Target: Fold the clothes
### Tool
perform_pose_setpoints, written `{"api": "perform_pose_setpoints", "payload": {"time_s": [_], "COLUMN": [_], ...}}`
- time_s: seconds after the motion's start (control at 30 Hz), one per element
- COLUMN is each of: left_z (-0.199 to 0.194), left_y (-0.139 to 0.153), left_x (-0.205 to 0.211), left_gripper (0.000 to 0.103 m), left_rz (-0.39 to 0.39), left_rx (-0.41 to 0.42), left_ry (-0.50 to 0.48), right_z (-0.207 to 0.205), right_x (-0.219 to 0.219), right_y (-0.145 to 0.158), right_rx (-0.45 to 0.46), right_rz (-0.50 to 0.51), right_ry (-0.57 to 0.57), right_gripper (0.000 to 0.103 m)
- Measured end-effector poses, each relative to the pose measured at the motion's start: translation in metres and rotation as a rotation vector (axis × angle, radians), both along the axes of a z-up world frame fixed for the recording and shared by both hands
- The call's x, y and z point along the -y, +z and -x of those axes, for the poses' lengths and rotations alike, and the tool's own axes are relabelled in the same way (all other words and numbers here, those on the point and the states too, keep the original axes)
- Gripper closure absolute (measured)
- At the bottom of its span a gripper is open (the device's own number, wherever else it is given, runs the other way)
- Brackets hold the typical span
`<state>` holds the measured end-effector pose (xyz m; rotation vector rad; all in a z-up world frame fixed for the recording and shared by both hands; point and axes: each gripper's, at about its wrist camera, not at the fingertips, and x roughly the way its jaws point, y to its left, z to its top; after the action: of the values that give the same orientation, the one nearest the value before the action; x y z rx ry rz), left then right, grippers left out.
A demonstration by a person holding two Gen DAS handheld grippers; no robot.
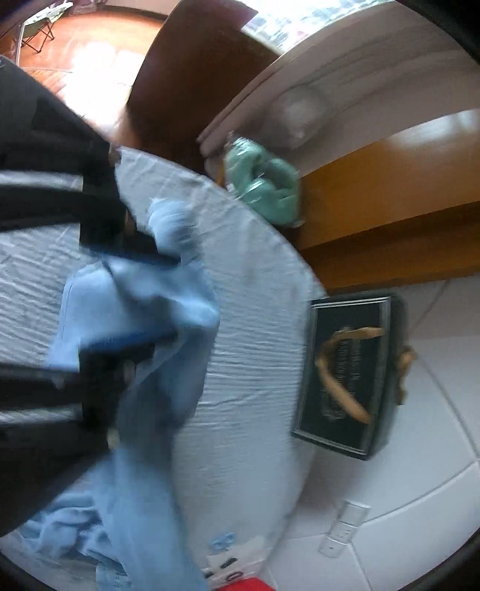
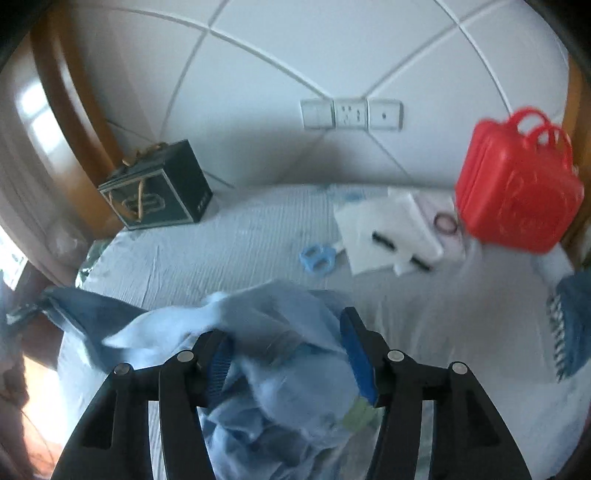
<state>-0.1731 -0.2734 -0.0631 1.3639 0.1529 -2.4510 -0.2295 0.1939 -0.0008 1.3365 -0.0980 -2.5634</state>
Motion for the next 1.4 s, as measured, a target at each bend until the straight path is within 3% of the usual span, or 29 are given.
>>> {"api": "perform_pose_setpoints", "payload": {"time_s": [0.03,0.13,0.23,0.43,0.63,0.8,0.97,1.0,1.03,1.07,1.2,1.4], "left_z": [-0.002,-0.003,-0.002,-0.009,-0.012,-0.007,-0.005,-0.004,-0.004,-0.005,-0.018,-0.053], "left_y": [-0.007,-0.026,-0.042,-0.073,-0.102,-0.128,-0.132,-0.131,-0.126,-0.12,-0.083,0.023], "left_x": [-0.003,-0.008,-0.022,-0.038,-0.031,-0.02,-0.014,-0.015,-0.017,-0.019,-0.02,-0.004], "left_gripper": [0.042,0.041,0.041,0.041,0.041,0.039,0.042,0.067,0.099,0.099,0.1,0.1], "left_rz": [-0.013,-0.054,-0.071,-0.095,-0.066,-0.075,-0.113,-0.12,-0.11,-0.092,-0.06,-0.075], "left_rx": [0.008,0.029,0.054,0.089,0.13,0.16,0.148,0.149,0.146,0.142,0.067,-0.154], "left_ry": [-0.004,-0.012,-0.05,-0.06,-0.011,0.057,0.093,0.076,0.063,0.058,0.057,0.054], "right_z": [-0.007,-0.031,-0.055,-0.068,-0.063,-0.041,-0.022,-0.021,-0.022,-0.024,-0.044,-0.106], "right_x": [-0.005,-0.033,-0.066,-0.11,-0.111,-0.095,-0.074,-0.069,-0.065,-0.063,-0.084,-0.143], "right_y": [-0.005,-0.014,-0.02,-0.08,-0.141,-0.171,-0.191,-0.189,-0.185,-0.178,-0.125,0.002], "right_rx": [0.007,0.005,0.007,0.174,0.292,0.307,0.309,0.292,0.274,0.255,0.1,-0.198], "right_rz": [0.018,0.08,0.12,0.141,0.191,0.228,0.185,0.138,0.076,0.034,-0.018,-0.059], "right_ry": [-0.01,-0.07,-0.144,-0.256,-0.282,-0.295,-0.293,-0.279,-0.265,-0.254,-0.265,-0.305], "right_gripper": [0.043,0.025,0.015,0.015,0.015,0.015,0.016,0.04,0.083,0.09,0.09,0.09]}}
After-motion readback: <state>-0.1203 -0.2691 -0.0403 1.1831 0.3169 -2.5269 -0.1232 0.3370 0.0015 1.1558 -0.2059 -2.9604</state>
